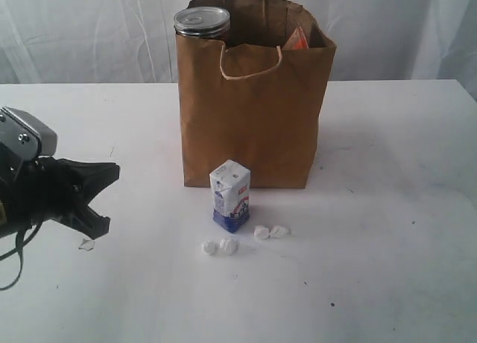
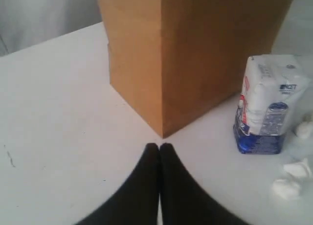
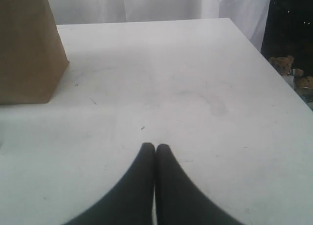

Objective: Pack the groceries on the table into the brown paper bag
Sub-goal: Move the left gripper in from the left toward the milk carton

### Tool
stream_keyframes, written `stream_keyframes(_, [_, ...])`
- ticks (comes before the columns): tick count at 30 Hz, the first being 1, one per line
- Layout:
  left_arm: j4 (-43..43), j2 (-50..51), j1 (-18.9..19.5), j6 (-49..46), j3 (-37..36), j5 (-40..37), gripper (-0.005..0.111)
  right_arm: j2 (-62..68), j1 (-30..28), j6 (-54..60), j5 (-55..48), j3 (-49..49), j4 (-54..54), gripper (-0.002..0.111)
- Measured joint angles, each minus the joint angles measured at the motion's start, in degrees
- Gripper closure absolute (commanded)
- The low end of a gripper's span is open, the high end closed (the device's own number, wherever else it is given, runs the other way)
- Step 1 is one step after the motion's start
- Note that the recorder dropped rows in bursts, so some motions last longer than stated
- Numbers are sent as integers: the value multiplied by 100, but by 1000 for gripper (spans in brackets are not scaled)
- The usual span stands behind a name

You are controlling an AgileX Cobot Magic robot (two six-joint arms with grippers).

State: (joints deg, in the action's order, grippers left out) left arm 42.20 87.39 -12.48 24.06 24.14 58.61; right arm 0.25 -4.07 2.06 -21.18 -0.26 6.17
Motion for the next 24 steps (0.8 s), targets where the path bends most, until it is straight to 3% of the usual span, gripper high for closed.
stream_keyframes(5, [-154,199,-594,-260,-233,810,62,0,0,0,0,0,0,108])
stream_keyframes(7, [-154,309,-840,-274,-233,981,45,0,0,0,0,0,0,108])
stream_keyframes(10, [-154,512,-1128,-310,-220,995,27,0,0,0,0,0,0,108])
stream_keyframes(18, [-167,1155,-1732,-505,579,847,22,0,0,0,0,0,0,108])
stream_keyframes(24, [-256,1655,-2017,-926,1411,99,22,0,0,0,0,0,0,108])
